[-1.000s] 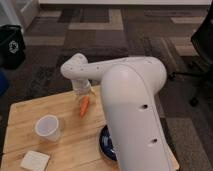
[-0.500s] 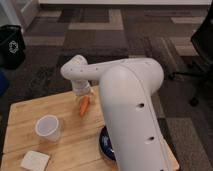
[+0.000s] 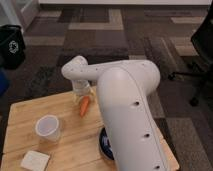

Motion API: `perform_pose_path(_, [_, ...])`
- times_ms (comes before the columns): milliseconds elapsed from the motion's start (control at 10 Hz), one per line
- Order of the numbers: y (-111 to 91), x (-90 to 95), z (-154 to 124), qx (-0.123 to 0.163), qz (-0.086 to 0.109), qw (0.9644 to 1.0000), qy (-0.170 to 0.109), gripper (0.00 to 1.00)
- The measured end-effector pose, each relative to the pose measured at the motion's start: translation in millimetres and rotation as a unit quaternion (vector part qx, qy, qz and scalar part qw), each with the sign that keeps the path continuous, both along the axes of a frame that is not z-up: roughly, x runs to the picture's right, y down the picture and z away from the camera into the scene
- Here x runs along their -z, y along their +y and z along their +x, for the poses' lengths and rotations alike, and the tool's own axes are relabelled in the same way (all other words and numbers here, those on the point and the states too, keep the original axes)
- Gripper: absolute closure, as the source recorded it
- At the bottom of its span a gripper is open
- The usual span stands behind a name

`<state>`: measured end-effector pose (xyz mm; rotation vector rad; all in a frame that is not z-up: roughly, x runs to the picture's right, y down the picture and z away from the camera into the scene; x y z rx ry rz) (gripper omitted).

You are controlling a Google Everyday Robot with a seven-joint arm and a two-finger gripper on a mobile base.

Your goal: Place the pepper in the ceramic bowl

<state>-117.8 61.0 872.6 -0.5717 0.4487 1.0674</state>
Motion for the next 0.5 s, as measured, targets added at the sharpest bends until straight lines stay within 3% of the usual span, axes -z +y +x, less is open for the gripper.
perform_pose_path(300, [4.0,-5.6,-0.5,-0.007,-0.010,0.9999,-0.001,0.35])
perform_pose_path(500, [3.4,-7.4,-0.7,-0.008,-0.011,0.9999,-0.002,0.42])
